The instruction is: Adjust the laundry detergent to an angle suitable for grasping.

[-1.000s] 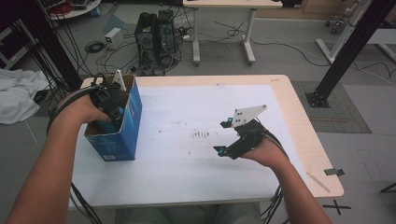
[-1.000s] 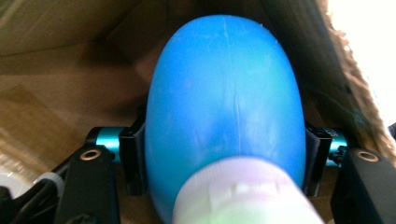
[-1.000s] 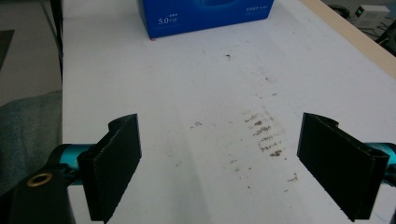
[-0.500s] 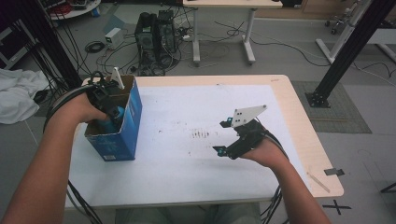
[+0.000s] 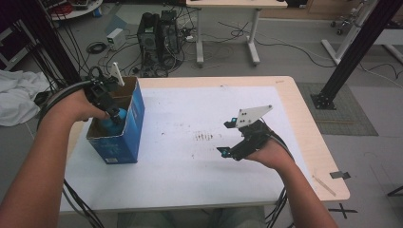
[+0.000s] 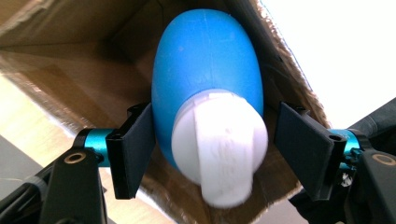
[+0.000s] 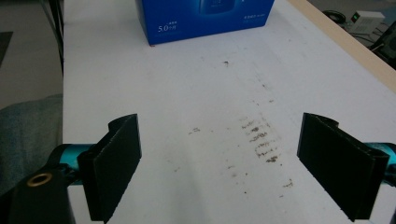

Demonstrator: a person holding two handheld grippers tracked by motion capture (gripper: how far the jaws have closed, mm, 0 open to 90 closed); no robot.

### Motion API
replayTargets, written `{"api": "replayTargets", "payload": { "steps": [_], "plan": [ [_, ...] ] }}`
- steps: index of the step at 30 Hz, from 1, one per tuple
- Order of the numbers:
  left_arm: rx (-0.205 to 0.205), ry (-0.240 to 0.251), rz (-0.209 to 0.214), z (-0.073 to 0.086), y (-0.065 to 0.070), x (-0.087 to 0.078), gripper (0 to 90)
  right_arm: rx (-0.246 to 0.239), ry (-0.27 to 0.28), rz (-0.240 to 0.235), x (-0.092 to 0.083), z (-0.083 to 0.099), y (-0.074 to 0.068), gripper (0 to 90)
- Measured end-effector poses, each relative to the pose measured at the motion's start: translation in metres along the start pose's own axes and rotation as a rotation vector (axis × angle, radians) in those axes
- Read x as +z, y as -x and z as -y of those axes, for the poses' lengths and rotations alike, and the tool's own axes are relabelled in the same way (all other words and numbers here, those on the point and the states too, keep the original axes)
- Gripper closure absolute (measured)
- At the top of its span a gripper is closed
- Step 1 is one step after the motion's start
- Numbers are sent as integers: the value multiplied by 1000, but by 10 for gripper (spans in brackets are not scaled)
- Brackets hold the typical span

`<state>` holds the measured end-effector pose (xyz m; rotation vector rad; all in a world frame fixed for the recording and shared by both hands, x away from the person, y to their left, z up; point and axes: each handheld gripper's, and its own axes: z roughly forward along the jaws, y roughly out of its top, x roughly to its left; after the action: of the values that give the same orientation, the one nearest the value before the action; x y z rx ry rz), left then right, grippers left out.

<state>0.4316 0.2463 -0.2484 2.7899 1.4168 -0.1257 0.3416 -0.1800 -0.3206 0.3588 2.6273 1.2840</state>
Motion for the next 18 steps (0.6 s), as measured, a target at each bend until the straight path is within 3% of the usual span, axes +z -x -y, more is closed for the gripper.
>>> {"api": "replayTargets", "payload": {
  "steps": [3,4,7,8,14,15,18],
  "plan": [
    [-5,18,2,1,2,-6,295,-1,-5,3,-2,-2,2,128],
    [16,7,7,1,1,-8,294,-2,-4,2,-2,-2,2,128],
    [4,34,20,2,6,-13,294,-4,-7,2,-4,-6,4,128],
    [31,16,14,1,5,-16,293,-10,-8,3,-4,-7,5,128],
    [35,25,-3,1,11,-26,268,-10,-19,3,-7,-11,7,128],
    [19,36,-4,2,13,-28,268,-12,-20,3,-7,-12,7,128],
    [37,15,-18,2,13,-33,241,-13,-19,4,-8,-13,8,128]
  ]
}}
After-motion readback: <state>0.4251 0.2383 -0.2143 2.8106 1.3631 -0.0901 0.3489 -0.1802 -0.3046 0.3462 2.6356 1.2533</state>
